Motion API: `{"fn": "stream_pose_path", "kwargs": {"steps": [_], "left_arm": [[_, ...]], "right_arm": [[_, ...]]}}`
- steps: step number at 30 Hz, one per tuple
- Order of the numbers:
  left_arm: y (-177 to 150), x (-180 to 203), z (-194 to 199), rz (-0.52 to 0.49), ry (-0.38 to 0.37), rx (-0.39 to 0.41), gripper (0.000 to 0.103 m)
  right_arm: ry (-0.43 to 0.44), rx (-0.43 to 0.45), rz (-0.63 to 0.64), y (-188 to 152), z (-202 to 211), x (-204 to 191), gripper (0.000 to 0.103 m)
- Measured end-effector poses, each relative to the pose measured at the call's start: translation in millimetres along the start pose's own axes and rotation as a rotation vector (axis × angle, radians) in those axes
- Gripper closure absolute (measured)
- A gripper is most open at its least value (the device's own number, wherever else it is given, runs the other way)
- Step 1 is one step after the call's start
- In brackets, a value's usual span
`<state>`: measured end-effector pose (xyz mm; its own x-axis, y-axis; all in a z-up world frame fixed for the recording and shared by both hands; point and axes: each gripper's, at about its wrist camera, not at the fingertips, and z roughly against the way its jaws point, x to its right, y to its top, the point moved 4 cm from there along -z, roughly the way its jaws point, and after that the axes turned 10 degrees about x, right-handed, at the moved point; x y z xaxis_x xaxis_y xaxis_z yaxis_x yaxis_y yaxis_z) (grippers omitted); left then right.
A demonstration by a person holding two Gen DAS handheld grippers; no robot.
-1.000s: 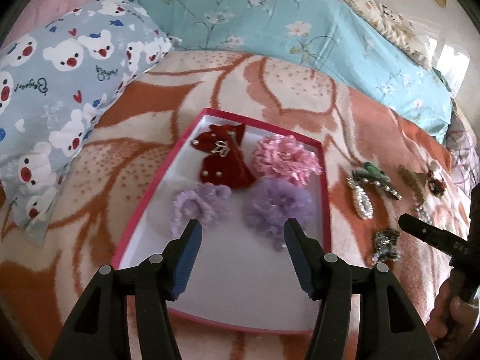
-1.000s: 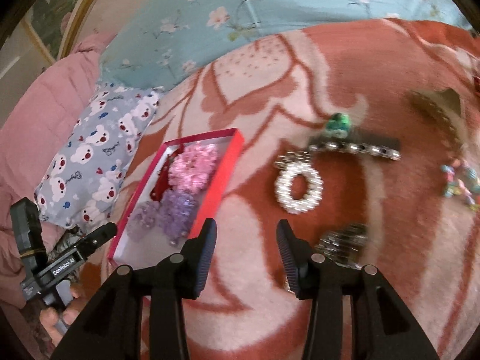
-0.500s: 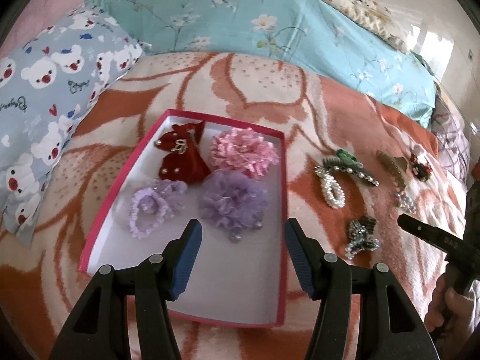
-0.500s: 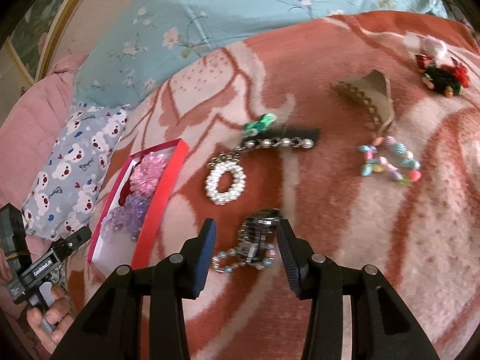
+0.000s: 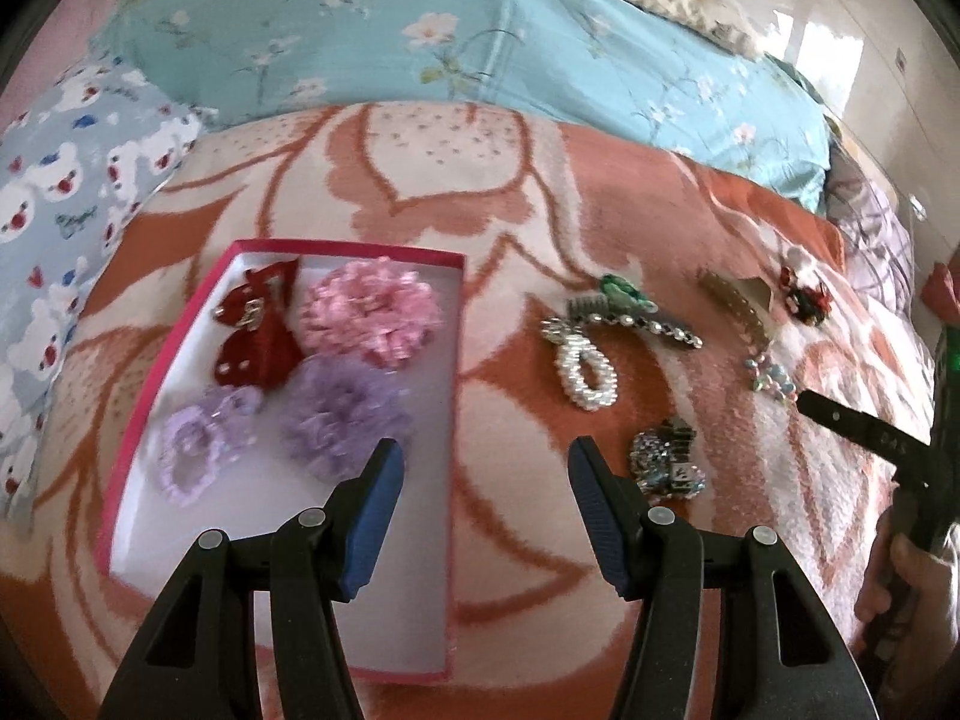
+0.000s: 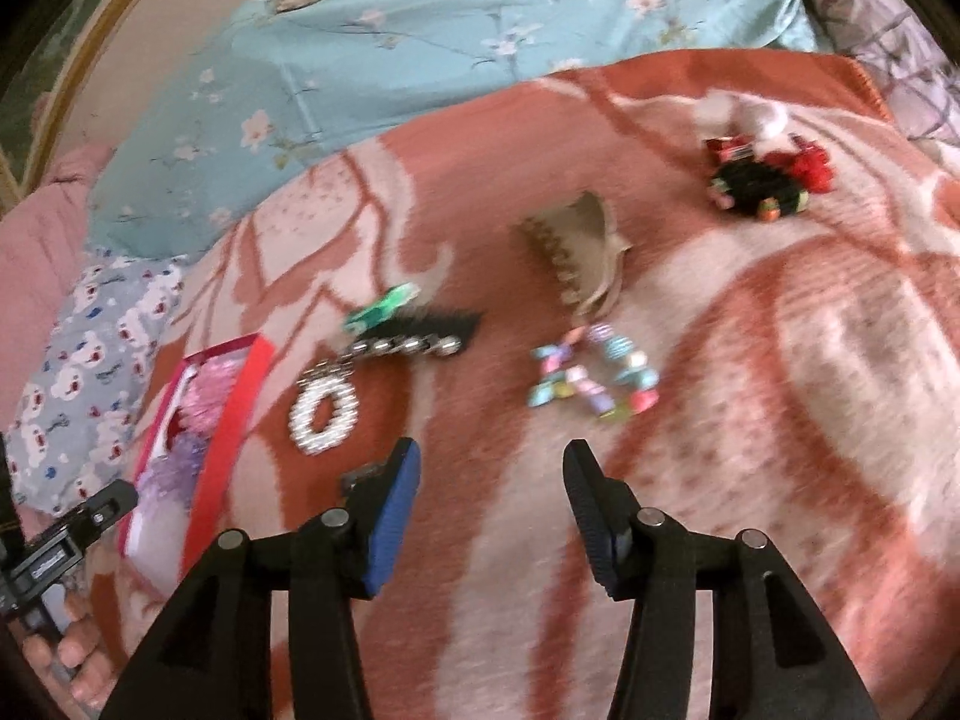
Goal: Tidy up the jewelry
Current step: 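Grasp pearl oval clip with left tool while right tool grasps pastel bead bracelet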
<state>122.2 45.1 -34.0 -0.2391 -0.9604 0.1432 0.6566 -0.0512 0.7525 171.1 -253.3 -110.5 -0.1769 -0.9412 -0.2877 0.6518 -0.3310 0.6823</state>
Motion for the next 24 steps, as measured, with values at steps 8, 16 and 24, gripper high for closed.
{"fn": "stream_pose_path", "kwargs": {"steps": [8, 16, 24], "left_arm": [[11, 34, -55, -0.033, -0.030, -0.067, 0.046], [19, 55, -145, -0.043, 0.021, -0.159, 0.047], [17, 61, -203, -0.078, 0.072, -0.219, 0.085]], "right_arm": [[-0.072, -0.034, 0.065, 12, -21, 18, 0.038], [-0.112, -0.067, 0.113, 17, -46, 31, 0.038], [-0.126, -0.072, 0.130, 14, -61, 38, 0.046]]}}
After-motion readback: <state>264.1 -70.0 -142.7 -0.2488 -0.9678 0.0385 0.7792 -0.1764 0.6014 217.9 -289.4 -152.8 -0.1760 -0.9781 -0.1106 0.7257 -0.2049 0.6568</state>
